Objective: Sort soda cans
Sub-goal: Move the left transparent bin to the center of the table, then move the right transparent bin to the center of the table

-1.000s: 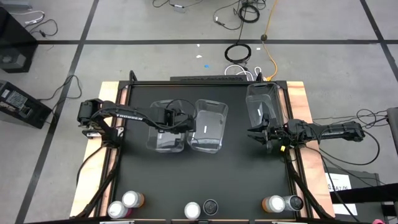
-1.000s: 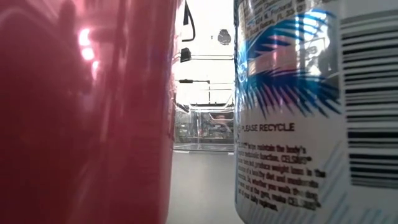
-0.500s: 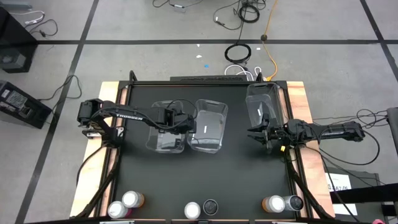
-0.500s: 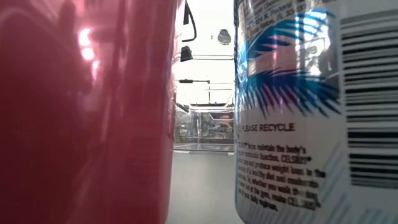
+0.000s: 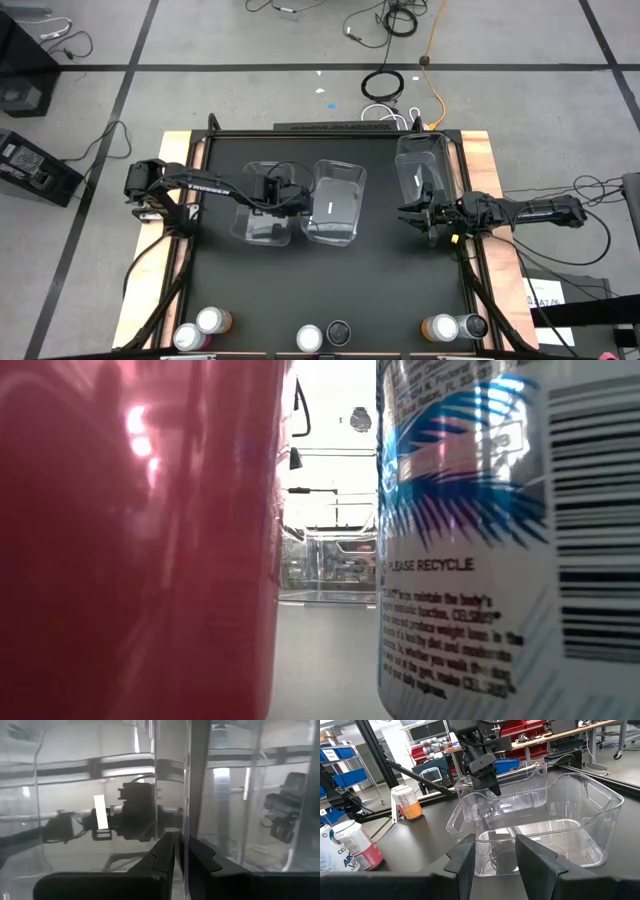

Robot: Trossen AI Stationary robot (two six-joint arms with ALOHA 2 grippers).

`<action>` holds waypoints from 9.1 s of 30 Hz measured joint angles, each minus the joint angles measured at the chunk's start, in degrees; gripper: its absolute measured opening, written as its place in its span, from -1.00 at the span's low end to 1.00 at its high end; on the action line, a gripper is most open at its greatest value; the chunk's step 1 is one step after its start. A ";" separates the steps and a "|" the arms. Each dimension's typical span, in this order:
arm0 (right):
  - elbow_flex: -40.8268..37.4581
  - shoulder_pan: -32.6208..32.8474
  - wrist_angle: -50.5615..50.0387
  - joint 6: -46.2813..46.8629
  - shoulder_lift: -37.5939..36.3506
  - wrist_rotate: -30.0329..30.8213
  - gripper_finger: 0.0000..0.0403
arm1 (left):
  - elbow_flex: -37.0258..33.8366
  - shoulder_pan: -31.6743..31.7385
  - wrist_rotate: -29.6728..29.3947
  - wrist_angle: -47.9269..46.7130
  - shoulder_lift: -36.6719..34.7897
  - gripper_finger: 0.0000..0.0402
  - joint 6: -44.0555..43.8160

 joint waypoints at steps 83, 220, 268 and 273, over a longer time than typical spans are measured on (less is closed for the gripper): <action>0.00 0.00 0.02 0.00 0.00 0.01 -0.35 | 0.47 0.00 -2.53 4.32 -0.13 -0.35 7.11; 50.06 -30.17 -54.40 35.92 81.64 -1.50 -0.93 | -28.28 -2.32 14.18 12.97 -67.16 -0.36 75.60; 75.06 -4.98 -49.88 70.86 101.81 4.65 -0.93 | -28.28 -2.29 14.14 10.25 -67.17 -0.36 74.20; 75.06 -4.96 -49.90 70.88 101.77 4.60 -0.87 | -28.28 -2.31 14.14 10.23 -67.17 -0.36 74.22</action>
